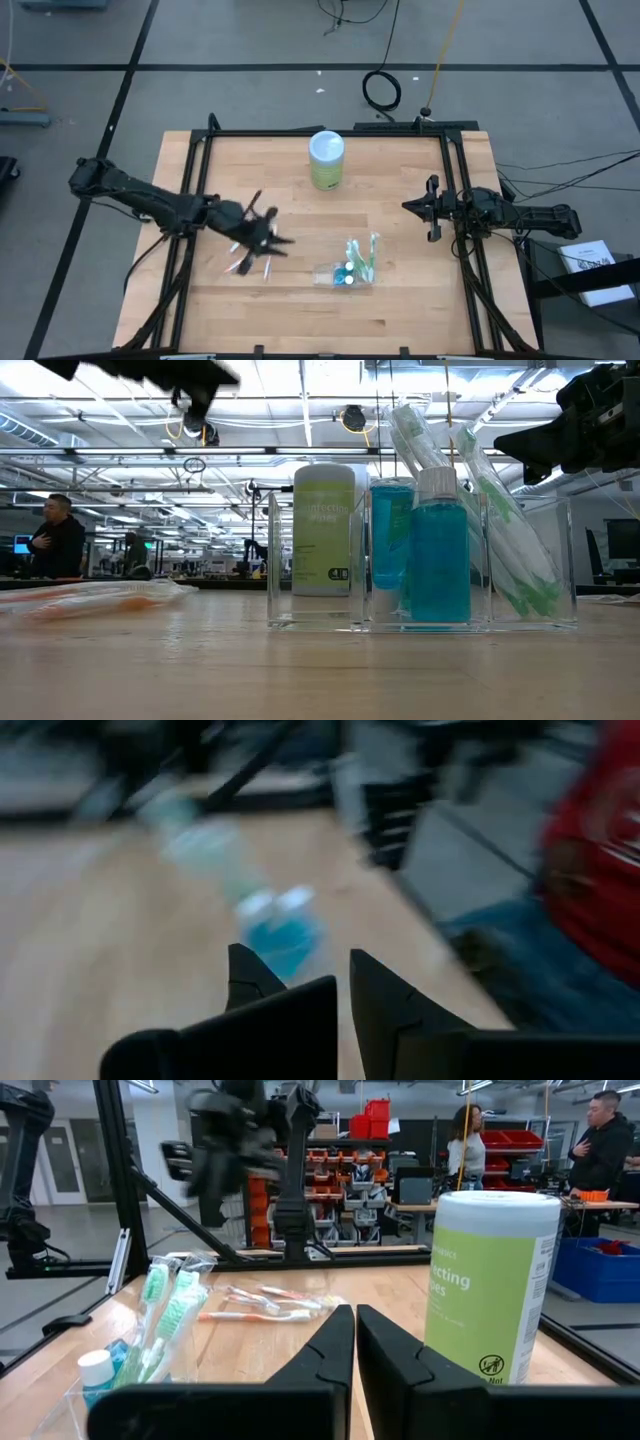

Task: Pick & Place toothbrushing station
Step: Put the orange toothbrush into the left section of the transparent organizer

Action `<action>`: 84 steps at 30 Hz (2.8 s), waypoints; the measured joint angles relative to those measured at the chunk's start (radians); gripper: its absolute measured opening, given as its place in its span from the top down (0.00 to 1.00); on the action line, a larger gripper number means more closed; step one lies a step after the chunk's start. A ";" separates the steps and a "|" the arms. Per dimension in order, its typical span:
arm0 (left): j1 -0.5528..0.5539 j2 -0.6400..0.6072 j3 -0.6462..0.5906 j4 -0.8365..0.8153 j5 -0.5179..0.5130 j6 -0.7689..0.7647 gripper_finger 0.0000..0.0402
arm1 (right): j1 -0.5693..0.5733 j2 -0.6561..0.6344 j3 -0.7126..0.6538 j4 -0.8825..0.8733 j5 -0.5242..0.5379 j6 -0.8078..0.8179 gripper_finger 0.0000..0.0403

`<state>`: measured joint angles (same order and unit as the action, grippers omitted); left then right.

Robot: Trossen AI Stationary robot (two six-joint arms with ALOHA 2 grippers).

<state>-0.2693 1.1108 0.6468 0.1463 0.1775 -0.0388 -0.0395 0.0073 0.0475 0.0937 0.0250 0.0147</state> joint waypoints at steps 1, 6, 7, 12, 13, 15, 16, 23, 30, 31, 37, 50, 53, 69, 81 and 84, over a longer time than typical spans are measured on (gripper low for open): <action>-0.028 0.001 0.000 0.028 0.015 0.047 1.00 | 0.000 0.000 0.000 0.000 0.000 0.000 0.98; -0.125 0.000 0.000 0.146 0.022 0.131 0.98 | 0.000 0.000 0.000 0.000 0.000 0.000 0.98; -0.137 0.000 0.000 0.162 0.010 0.131 0.98 | 0.000 0.000 0.000 0.000 0.000 0.000 0.98; -0.181 0.000 0.000 0.192 -0.084 0.133 0.92 | 0.000 0.000 0.000 0.000 0.000 0.000 0.98; -0.187 0.003 0.000 0.195 -0.106 0.137 0.91 | 0.000 0.000 0.000 0.000 0.000 0.000 0.98; -0.197 0.013 0.000 0.213 -0.153 0.147 0.87 | 0.000 0.000 0.000 0.000 0.000 0.000 0.98; -0.200 0.019 0.000 0.218 -0.180 0.149 0.85 | 0.000 0.000 0.000 0.000 0.000 0.000 0.98; -0.212 0.070 0.000 0.259 -0.353 0.164 0.63 | 0.000 0.000 0.000 0.000 0.000 0.000 0.98; -0.211 0.096 0.000 0.267 -0.406 0.133 0.42 | 0.000 0.000 0.000 0.000 0.000 0.000 0.98; -0.211 0.096 0.000 0.269 -0.401 0.125 0.40 | 0.000 0.000 0.000 0.000 0.000 0.000 0.98; -0.212 0.091 0.000 0.268 -0.353 0.099 0.34 | 0.000 0.000 0.000 0.000 0.000 0.000 0.98; -0.202 0.069 -0.001 0.280 0.004 -0.209 0.53 | 0.000 0.000 0.000 0.000 0.000 0.000 0.98; -0.202 0.071 -0.001 0.267 0.021 -0.199 0.61 | 0.000 0.000 0.000 0.000 0.000 0.000 0.98; -0.202 0.070 -0.001 0.191 0.035 -0.020 0.98 | 0.000 0.000 0.000 0.000 0.000 0.000 0.98; -0.202 0.070 -0.001 -0.192 -0.349 -0.347 0.98 | 0.000 0.000 0.000 0.000 0.000 0.000 0.98; -0.202 0.071 -0.001 -0.447 -0.419 -0.665 1.00 | 0.000 0.000 0.000 0.000 0.000 0.000 0.98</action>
<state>-0.4717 1.1816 0.6460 -0.3006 -0.2419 -0.7034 -0.0395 0.0074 0.0475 0.0933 0.0246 0.0147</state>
